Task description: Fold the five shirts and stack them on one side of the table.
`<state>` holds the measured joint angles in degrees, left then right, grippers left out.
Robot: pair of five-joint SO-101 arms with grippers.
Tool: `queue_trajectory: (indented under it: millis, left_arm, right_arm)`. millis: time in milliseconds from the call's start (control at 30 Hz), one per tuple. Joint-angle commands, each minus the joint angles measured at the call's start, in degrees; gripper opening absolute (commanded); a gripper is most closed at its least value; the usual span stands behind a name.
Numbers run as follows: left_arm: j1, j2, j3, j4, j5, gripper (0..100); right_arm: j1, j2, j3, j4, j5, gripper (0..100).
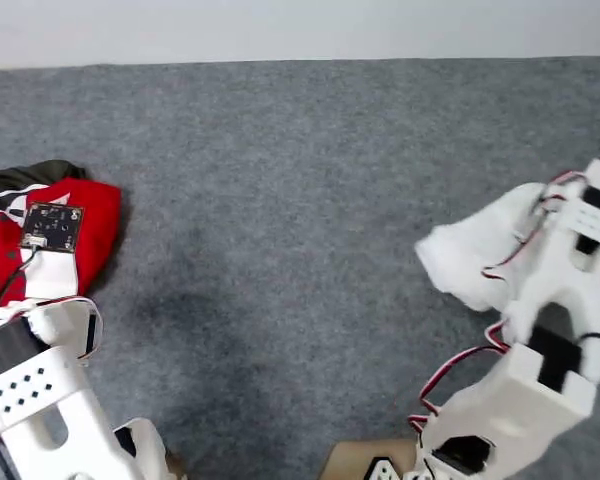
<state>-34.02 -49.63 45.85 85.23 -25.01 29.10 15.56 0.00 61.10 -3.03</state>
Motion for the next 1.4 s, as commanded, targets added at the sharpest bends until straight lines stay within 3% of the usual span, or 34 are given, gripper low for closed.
queue_trajectory:
  millis: [0, 400, 633, 967, 1033, 1233, 1367]
  left_arm:
    - [0.18, -0.88, -0.31, 0.09, -0.18, 0]
    - [0.18, -0.97, -0.31, 0.18, -0.09, 0]
    - [0.18, -0.97, -0.40, 0.97, -0.09, 0]
    - [0.18, -0.97, -0.48, 0.79, -0.09, 0]
    - [0.18, -0.97, -0.40, 0.79, -0.09, 0]
    - [0.18, -0.97, -0.40, 0.97, -0.09, 0]
    - [0.18, -0.97, -0.31, 0.97, -0.09, 0]
  right_arm:
    - [5.23, -2.42, -2.55, -4.26, 9.14, 0.9]
    - [19.12, 2.86, -2.55, -17.54, 29.89, 0.9]
    - [25.19, 8.31, -2.55, -24.57, 34.55, 0.9]
    - [27.56, 10.59, -2.55, -29.85, 36.31, 1.0]
    - [27.56, 10.33, -2.55, -29.58, 36.22, 4.7]
    - [28.79, 9.63, -3.43, -28.88, 30.86, 32.1]
    - [28.79, 6.20, -7.03, -21.14, 27.16, 34.6]
